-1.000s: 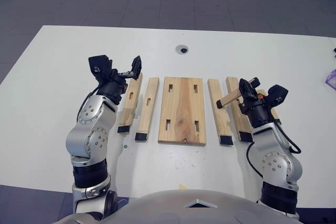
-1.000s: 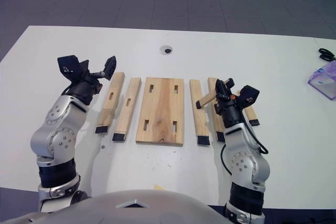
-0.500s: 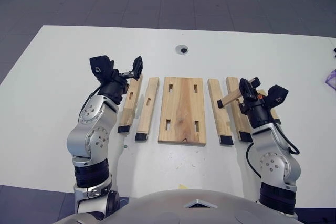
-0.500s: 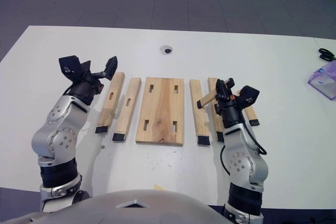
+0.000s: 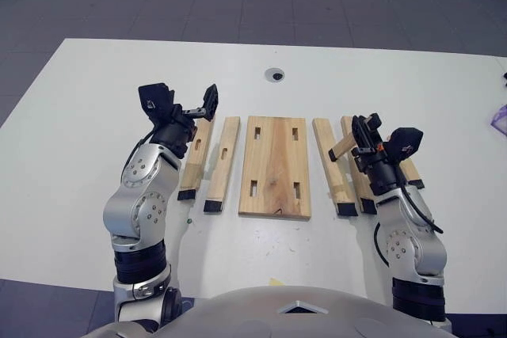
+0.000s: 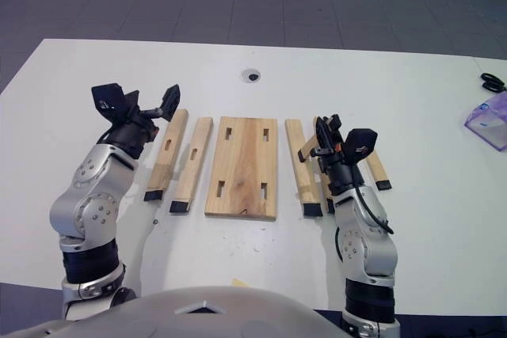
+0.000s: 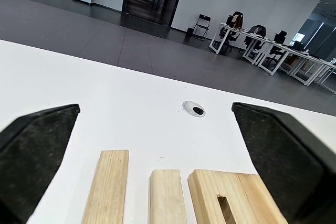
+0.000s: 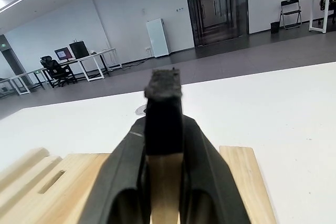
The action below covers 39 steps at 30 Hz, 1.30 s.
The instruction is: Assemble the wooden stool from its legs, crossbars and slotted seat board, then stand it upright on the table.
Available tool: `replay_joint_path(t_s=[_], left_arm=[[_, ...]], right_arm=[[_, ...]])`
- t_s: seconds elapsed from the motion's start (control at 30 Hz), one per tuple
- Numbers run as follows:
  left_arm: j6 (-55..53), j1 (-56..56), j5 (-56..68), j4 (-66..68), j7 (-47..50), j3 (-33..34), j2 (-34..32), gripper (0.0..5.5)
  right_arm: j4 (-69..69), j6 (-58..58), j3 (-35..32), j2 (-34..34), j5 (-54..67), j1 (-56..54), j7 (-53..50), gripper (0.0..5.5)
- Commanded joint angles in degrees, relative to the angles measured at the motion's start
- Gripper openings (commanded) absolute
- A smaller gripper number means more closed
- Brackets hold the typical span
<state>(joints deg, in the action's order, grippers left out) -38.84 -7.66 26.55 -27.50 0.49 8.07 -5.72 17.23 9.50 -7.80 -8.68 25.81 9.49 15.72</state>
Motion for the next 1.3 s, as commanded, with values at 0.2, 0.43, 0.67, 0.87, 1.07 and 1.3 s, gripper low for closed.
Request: replay_joint_path(t_s=[0.2, 0.43, 0.67, 0.87, 1.07, 1.3], left_arm=[[-0.2, -0.7, -0.8, -0.4, -0.1, -0.4, -0.4, 5.40], [0.4, -1.2, -1.6, 0.1, -0.3, -0.8, -0.6, 5.40], [1.8, -1.9, -3.1, 1.3, -0.9, -0.9, -0.8, 5.40], [3.7, -2.7, -3.7, 3.1, -1.2, -0.3, -0.5, 5.40], [4.8, -3.1, -3.8, 3.2, -1.2, -0.7, 0.2, 5.40], [5.7, -3.3, -4.3, 3.5, -0.6, -1.0, 1.4, 5.40]], right_arm=[[-7.9, -4.3, 2.8, -3.5, -10.2, 2.8, 0.7, 0.41], [-8.7, 1.4, 4.0, -4.4, -11.3, 1.7, -1.3, 0.41], [-9.0, -0.6, 3.1, -4.6, -10.1, -2.3, -0.8, 0.41], [-6.3, -1.2, 1.5, -3.3, -6.8, -7.7, -0.5, 1.38], [-0.5, 2.4, 0.8, -2.8, -4.2, -13.5, -2.3, 2.36], [0.7, 7.0, -0.1, -3.7, -3.0, -26.1, -4.7, 3.54]])
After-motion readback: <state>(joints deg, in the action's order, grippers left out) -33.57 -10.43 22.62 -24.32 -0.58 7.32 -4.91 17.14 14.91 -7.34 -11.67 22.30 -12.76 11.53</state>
